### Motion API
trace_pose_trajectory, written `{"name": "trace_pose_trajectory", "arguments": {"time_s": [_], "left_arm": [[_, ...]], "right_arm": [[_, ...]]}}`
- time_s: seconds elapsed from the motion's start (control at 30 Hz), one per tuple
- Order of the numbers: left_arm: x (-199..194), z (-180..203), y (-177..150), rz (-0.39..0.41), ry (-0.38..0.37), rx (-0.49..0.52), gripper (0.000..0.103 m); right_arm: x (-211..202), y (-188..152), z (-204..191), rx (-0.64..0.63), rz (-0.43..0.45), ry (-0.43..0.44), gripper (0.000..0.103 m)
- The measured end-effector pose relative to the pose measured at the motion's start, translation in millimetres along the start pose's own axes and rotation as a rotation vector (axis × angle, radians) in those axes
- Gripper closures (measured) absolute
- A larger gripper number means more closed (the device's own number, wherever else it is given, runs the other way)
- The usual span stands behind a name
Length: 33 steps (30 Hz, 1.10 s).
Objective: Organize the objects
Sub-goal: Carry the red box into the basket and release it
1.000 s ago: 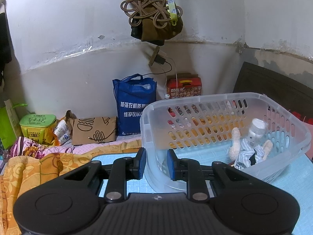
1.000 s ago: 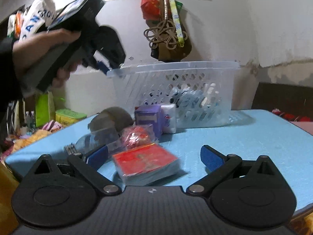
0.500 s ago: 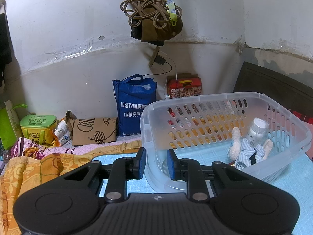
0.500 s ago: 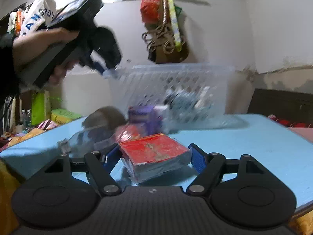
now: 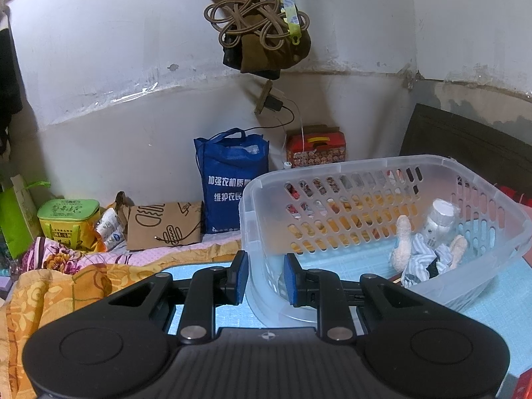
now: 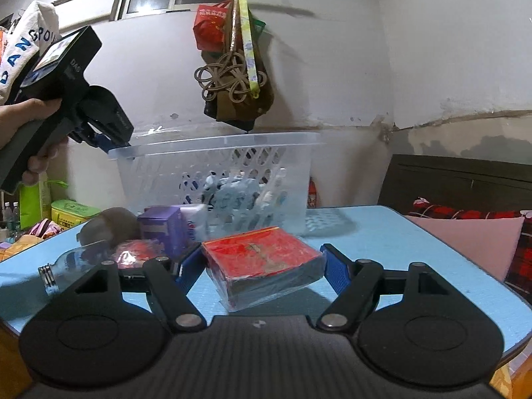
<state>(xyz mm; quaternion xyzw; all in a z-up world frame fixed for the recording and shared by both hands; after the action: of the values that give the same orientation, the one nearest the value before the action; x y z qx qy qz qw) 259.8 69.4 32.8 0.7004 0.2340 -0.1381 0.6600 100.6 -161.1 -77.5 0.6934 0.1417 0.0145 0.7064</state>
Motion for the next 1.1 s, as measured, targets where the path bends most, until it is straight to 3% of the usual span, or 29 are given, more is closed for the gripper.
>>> {"name": "trace_pose_trajectory", "arguments": {"time_s": [0.2,0.4,0.53,0.73,0.83,1.1], "left_arm": [[0.2,-0.1,0.2,0.000,0.000,-0.002,0.077],[-0.4,-1.1,-0.1,-0.001,-0.005,-0.007,0.077],[-0.3,-1.8,0.2,-0.004,-0.005,-0.009,0.077],[-0.9,-3.7,-0.8,-0.007,-0.010,-0.014,0.077],[-1.1,-4.4,-0.8,-0.008,-0.013,-0.015,0.077],[-1.2,-3.4,-0.9,-0.009,-0.008,-0.010,0.076]], "right_arm": [[0.1,21.3,19.1,0.009,0.009,-0.024,0.025],[-0.3,70.0,34.0,0.000,0.074,-0.013,0.025],[12.8,103.7,48.6,0.044,0.051,0.007,0.025],[36.6,154.4,48.6,0.010,0.063,0.046,0.025],[64.1,170.1,41.6,0.008,0.013,0.094,0.025],[136.9,167.9,14.0,-0.008,-0.166,0.168,0.025]]}}
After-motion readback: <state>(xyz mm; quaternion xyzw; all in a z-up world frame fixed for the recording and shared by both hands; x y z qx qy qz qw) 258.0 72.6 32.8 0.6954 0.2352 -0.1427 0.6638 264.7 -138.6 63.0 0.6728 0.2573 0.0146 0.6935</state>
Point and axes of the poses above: each gripper's, at about its wrist camera, not at the fingertips, and x roughly the way its jaws point, z to its right, y to its top, the point moved 5 cm from there along x, roughly the way its jaws point, and after that the axes turned 4 degrees about y, right-handed, at the moved point
